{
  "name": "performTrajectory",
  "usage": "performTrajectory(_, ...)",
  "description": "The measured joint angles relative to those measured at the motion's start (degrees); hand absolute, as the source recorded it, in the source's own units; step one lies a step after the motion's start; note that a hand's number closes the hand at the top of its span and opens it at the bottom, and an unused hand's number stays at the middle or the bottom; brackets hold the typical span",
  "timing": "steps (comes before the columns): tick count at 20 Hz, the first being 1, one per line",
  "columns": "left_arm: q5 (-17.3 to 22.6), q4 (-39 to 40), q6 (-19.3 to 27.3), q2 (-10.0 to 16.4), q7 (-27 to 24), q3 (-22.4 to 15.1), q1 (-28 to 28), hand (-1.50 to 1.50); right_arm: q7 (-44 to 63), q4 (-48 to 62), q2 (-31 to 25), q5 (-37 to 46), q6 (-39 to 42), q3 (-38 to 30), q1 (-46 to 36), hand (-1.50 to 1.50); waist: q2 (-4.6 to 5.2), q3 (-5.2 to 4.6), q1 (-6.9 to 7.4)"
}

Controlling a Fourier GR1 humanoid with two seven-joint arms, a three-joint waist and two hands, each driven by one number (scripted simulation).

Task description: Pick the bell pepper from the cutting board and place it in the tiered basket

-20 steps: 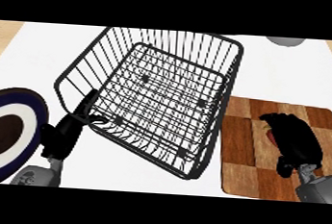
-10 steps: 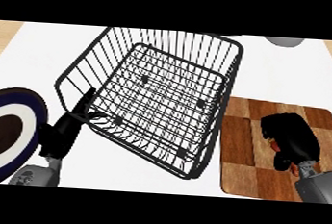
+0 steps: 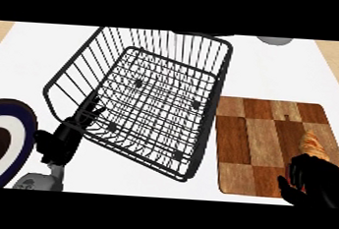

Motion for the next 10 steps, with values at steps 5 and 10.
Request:
performTrajectory(5,-0.3,-1.0,0.2,-0.3,0.7,-0.2,0.1,0.0,5.4,-15.3,3.5,-2.2,-1.7,-0.8,10.4,1.5,0.53,0.58,0.54)
performTrajectory(10,-0.3,-1.4,-0.3,-0.4,1.2,-0.3,-0.4,0.0,7.5,-30.6,8.2,-7.7,-2.4,0.2,12.4,1.5,0.76,0.75,1.22)
